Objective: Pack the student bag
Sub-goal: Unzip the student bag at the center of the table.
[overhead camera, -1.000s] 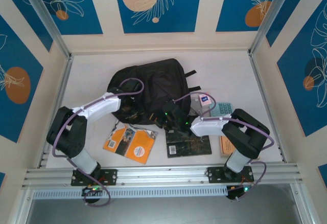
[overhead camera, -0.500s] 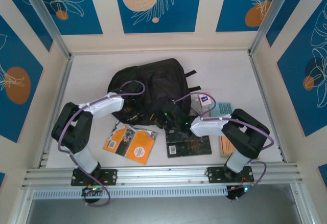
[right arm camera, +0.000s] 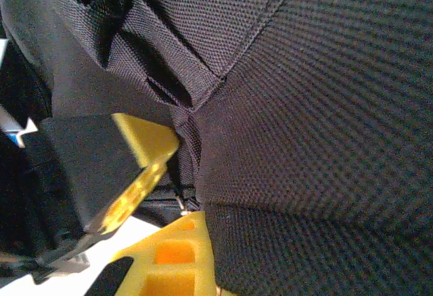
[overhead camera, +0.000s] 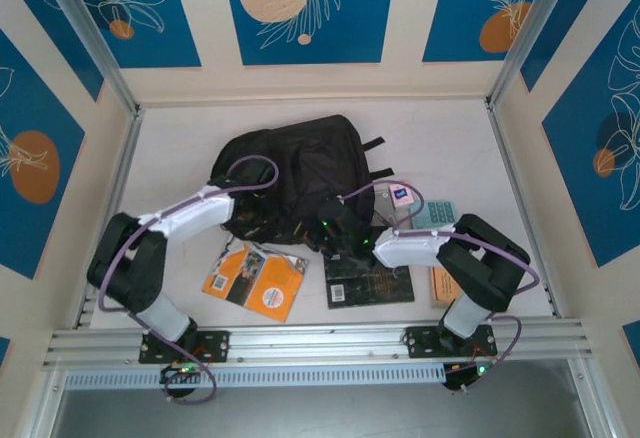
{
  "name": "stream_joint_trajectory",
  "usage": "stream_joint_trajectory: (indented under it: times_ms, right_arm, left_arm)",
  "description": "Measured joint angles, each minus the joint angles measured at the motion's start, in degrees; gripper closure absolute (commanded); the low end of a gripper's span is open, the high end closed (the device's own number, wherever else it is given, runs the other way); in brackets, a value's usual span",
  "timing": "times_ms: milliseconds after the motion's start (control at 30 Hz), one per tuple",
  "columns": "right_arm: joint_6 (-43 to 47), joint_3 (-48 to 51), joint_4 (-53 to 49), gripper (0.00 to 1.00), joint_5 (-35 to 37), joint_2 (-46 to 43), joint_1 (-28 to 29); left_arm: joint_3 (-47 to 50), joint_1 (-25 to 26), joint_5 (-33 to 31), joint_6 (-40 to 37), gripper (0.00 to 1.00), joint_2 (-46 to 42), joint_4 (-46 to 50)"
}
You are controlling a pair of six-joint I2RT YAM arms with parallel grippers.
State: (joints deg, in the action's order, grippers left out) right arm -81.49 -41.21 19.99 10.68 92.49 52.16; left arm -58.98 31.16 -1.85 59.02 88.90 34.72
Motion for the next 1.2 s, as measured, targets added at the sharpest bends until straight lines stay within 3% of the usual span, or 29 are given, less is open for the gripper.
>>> stream_joint_trajectory:
  times_ms: [167, 567, 1033, 1200]
  right_arm:
    - [0.81, -0.02, -1.66, 1.00, 0.35, -2.32, -0.55]
    - [3.96, -0.07, -7.87, 1.00, -0.26, -5.35, -3.58]
    - [16.11, -6.16, -21.18, 1.00, -9.22, -5.05, -12.94]
    - [18.29, -6.25, -21.66, 1.00, -9.38, -5.07, -11.85]
  left_arm:
    - [-0.68, 0.04, -2.01, -1.86, 1.00, -7.21, 2.64]
    - [0.68, -0.81, -4.28, -4.81, 1.00, -13.46, 4.85]
    - [1.11, -7.32, -5.31, -9.66, 1.00, -17.00, 4.81]
    - [-0.46, -6.12, -0.26, -9.86, 0.81, -14.01, 4.28]
